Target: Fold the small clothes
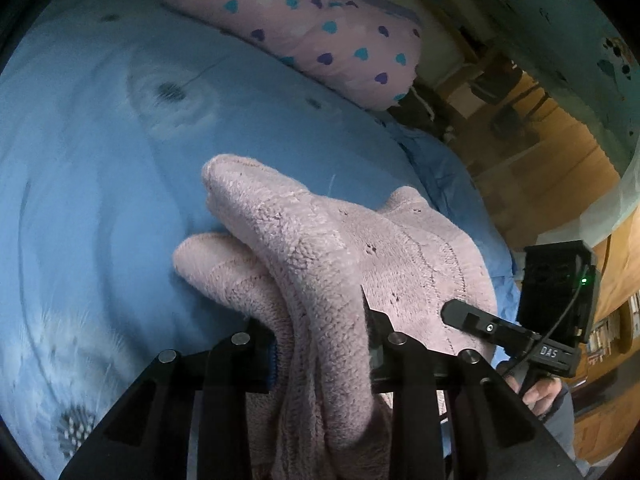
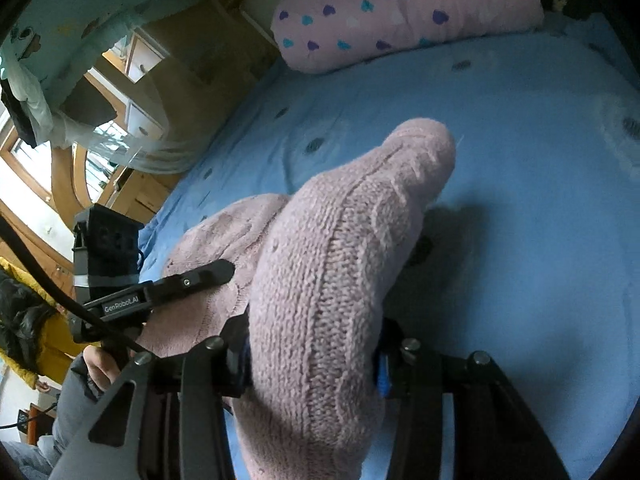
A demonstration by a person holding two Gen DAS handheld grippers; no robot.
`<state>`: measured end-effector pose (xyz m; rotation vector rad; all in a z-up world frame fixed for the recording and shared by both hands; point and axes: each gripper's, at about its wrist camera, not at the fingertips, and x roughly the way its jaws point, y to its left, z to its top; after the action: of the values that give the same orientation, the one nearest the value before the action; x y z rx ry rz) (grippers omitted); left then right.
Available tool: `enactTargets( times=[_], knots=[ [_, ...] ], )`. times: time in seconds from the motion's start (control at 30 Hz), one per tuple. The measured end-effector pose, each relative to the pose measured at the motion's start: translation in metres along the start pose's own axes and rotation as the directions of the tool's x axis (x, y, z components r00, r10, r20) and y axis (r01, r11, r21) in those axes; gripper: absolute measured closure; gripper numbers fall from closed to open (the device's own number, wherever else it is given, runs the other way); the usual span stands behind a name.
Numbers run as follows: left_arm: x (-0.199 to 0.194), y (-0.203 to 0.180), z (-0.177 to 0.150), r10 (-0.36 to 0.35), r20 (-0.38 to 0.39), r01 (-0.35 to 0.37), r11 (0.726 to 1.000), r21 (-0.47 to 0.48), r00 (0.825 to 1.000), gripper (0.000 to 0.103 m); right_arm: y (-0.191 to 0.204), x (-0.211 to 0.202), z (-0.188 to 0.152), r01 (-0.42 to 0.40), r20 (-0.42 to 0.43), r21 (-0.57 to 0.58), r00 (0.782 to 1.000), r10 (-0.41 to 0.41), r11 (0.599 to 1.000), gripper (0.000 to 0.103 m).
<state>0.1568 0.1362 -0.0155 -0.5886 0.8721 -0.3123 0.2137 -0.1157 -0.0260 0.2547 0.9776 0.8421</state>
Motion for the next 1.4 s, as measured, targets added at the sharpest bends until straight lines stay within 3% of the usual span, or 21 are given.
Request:
enactTargets(
  times=[0.33, 0.6, 0.83, 0.97, 1.1, 1.23, 1.33, 1.4],
  knots=[
    [0.038, -0.048, 0.061, -0.033, 0.036, 0.029, 0.993, 0.117, 0.999, 0.081, -0.039, -0.043, 0.056, 0.045, 0.094, 0.008, 0.995, -0.045, 0.999, 0.057],
    [0.077, -0.081, 0.112, -0.046, 0.069, 0.031, 0.978, 0.206, 0.997, 0.081, -0.077, -0.062, 0.105, 0.07, 0.196, 0.009, 0.978, -0.071, 0.997, 0.057],
    [0.115, -0.065, 0.147, -0.075, 0.057, 0.065, 0.983, 0.172, 0.996, 0.081, -0.12, -0.046, 0.147, 0.061, 0.179, 0.043, 0.982, -0.068, 0.997, 0.056],
    [0.156, -0.027, 0.138, -0.106, 0.032, 0.101, 0.987, 0.124, 0.994, 0.081, -0.165, -0.005, 0.134, 0.094, 0.105, 0.126, 0.989, -0.107, 0.988, 0.056],
    [0.196, 0.002, 0.117, -0.054, -0.038, 0.057, 0.995, 0.077, 0.998, 0.08, -0.201, 0.032, 0.111, 0.16, -0.025, 0.184, 0.987, -0.158, 0.97, 0.054],
    [0.195, 0.0, 0.115, -0.021, -0.05, 0.027, 0.994, 0.108, 0.999, 0.076, -0.206, 0.027, 0.109, 0.143, 0.007, 0.209, 0.989, -0.147, 0.967, 0.04],
    [0.188, 0.004, 0.117, -0.021, -0.111, 0.028, 0.998, 0.062, 0.994, 0.073, -0.207, 0.022, 0.107, 0.131, 0.013, 0.206, 0.991, -0.136, 0.97, 0.04],
    [0.179, 0.008, 0.115, -0.012, -0.127, 0.018, 0.999, 0.043, 0.992, 0.063, -0.211, 0.018, 0.103, 0.113, 0.006, 0.218, 0.993, -0.117, 0.969, 0.039]
  ],
)
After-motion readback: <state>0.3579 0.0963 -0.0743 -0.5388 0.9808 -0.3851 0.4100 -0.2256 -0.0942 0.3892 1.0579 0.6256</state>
